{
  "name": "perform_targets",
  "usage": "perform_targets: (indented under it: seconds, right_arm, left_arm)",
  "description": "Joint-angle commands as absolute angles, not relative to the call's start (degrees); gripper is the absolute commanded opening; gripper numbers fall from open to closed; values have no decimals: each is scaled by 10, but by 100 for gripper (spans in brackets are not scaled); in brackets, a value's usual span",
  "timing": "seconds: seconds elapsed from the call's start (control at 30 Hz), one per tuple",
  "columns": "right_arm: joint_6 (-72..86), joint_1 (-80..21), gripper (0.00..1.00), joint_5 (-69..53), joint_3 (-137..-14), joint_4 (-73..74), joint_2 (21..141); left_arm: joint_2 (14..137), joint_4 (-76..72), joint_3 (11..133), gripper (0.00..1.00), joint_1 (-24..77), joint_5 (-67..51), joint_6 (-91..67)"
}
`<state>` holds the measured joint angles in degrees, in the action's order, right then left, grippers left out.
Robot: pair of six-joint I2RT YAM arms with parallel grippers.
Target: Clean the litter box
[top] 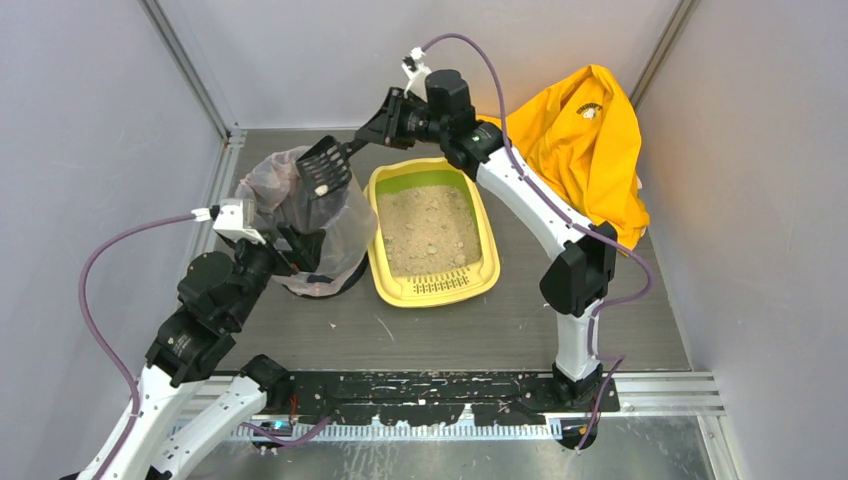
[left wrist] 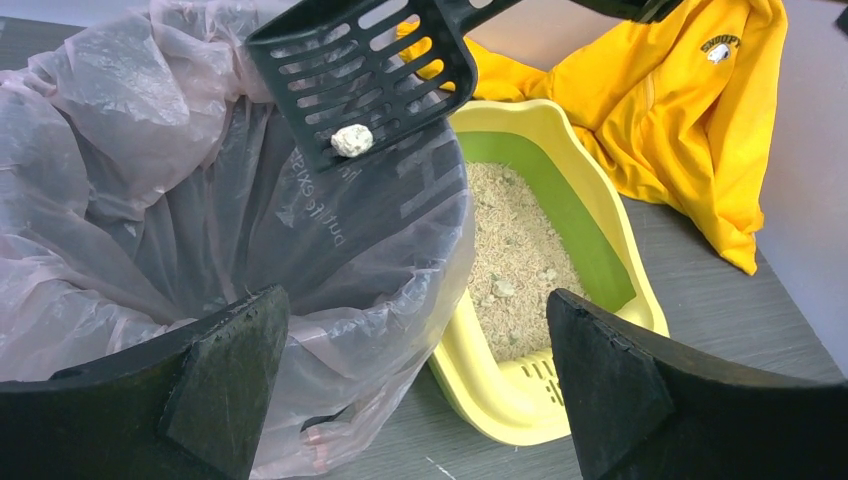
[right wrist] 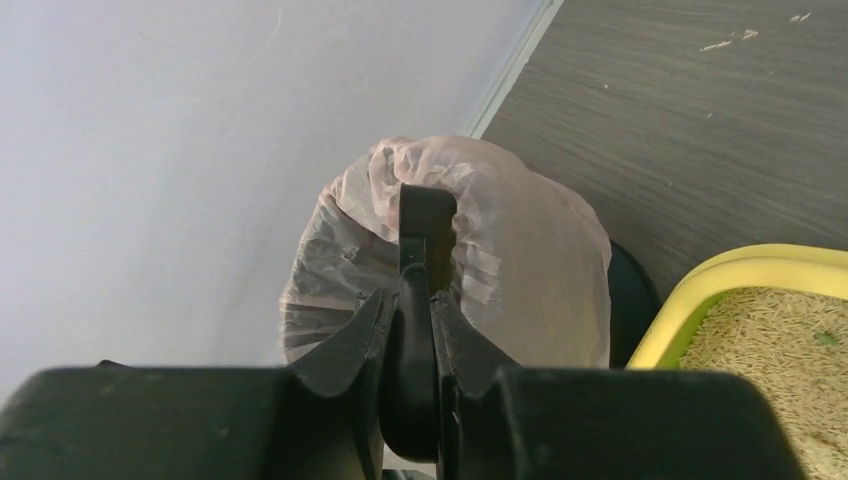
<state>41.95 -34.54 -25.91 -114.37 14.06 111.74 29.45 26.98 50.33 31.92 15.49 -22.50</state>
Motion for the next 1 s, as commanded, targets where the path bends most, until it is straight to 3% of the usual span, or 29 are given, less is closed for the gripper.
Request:
perform_targets:
  seconds: [0.0, 0.33, 0.57, 0.77, 0.97]
  right_arm:
    - [280, -387, 1, -162, -1226, 255, 1110]
    - [122, -488, 1, -4, -1325, 335, 1120]
    - [138, -504, 1, 30, -1380, 345, 1141]
    - [184, -483, 1, 9, -1250, 227, 1042]
    - [281, -386, 1, -67, -1060, 112, 908]
  left_arm:
    - [292, 263, 520, 100, 320, 166, -215]
    - [303, 253, 519, 100, 321, 158, -214]
    - [290, 257, 514, 100, 321, 175, -208]
    - [287, 266, 514, 100, 321, 178, -207]
    - [293, 262, 514, 100, 320, 180, -207]
